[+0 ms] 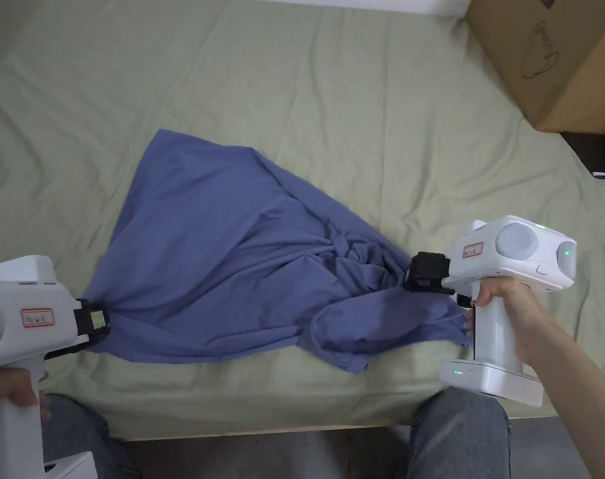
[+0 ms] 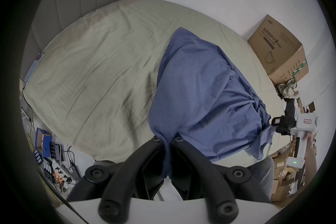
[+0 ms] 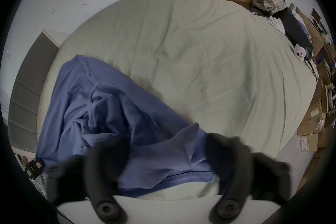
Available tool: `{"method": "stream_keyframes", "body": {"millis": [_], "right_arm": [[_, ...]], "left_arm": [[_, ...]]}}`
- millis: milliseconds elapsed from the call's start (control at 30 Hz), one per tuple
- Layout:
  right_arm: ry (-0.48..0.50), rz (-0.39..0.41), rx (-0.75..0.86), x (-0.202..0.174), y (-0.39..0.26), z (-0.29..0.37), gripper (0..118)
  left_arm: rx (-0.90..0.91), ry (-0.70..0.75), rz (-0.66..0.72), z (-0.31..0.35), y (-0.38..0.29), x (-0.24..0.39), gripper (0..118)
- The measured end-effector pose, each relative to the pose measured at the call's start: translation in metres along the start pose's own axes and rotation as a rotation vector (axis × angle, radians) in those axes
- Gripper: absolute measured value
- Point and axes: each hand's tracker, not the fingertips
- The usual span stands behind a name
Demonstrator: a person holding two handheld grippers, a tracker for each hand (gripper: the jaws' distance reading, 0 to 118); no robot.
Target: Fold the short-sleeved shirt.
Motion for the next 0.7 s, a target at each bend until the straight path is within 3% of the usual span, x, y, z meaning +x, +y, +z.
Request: {"method": "stream_keyframes", "body": {"millis": [33,67,100,367,400,433,700], "right_arm": [[-0.020,0.002,0.015,0.001,0.000,-0.001,32],[-0.024,-0.004,0.010,0.004,0.001,-0.005,10],[-0.010,-0.014,0.002,0.004,0.000,-0.005,3],[0.007,-0.034,0.010,0.017,-0.007,0.031,2],[0.075,-0.020,0.068,0.017,-0.006,0.044,2],[0.093,0.044,0.160,0.019,-0.005,0.055,2],[0.136,0.018,0.378,0.037,-0.003,0.172,2]], "left_arm": [[-0.002,0.000,0.004,0.000,0.000,0.000,2],[-0.004,0.000,0.006,0.000,-0.001,0.000,2],[-0.006,0.000,0.008,-0.001,-0.001,0.000,2],[0.016,0.001,0.035,0.000,0.002,-0.002,2],[0.025,-0.005,0.043,0.001,0.003,-0.003,2],[0.037,-0.013,0.052,0.003,0.005,-0.004,2],[0.235,-0.137,0.141,0.052,0.048,-0.003,2]]}}
